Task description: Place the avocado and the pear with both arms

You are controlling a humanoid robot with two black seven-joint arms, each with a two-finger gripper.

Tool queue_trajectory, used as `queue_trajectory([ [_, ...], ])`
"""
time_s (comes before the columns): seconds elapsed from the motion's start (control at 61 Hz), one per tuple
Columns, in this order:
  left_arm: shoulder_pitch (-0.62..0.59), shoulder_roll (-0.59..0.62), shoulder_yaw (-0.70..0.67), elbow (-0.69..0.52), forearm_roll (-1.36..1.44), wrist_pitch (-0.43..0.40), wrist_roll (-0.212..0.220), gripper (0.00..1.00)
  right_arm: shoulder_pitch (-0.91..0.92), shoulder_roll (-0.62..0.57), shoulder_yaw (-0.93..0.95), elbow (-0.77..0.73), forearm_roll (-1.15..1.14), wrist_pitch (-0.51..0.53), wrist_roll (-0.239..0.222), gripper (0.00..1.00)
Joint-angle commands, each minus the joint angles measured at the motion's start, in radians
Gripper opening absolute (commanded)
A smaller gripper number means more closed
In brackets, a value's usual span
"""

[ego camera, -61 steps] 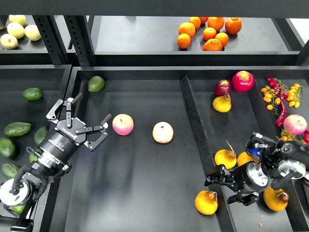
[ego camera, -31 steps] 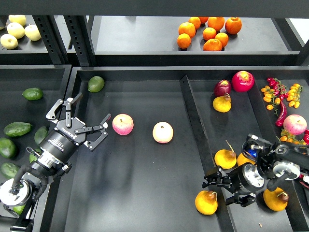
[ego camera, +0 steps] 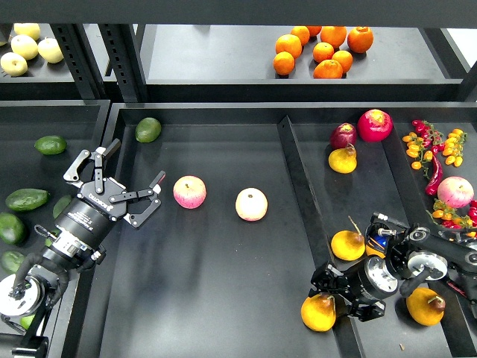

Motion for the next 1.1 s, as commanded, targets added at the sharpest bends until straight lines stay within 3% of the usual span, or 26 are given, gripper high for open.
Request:
queue_trajectory([
  [0.0,0.000,0.000,-0.002,-0.001,0.000,0.000,0.000,0.99,-0.005,-0.003,0.000,-0.002,0.035,0.000,0.000,0.37],
  [0.016,0.000,0.000,-0.004,-0.001,0.000,0.000,0.000,0.99,-0.006,-0.003,0.000,-0.002,0.050,0.000,0.000,0.30],
  [0.049,0.000,0.000,-0.004,-0.001,0.000,0.000,0.000,0.99,-0.011,-0.003,0.000,-0.007,0.065,0.000,0.000,0.28],
  [0.41,0.006,0.000,-0.010,-0.001,0.000,0.000,0.000,0.99,0.006,-0.018,0.000,0.006,0.156,0.000,0.000,0.18],
  [0.737,0.009,0.000,-0.008,0.001,0.000,0.000,0.000,0.99,0.135,-0.089,0.003,0.046,0.371,0.000,0.000,0.17],
  [1.081,0.009,0.000,-0.008,0.001,0.000,0.000,0.000,0.99,0.168,-0.282,-0.008,0.067,0.448,0.000,0.000,0.18],
])
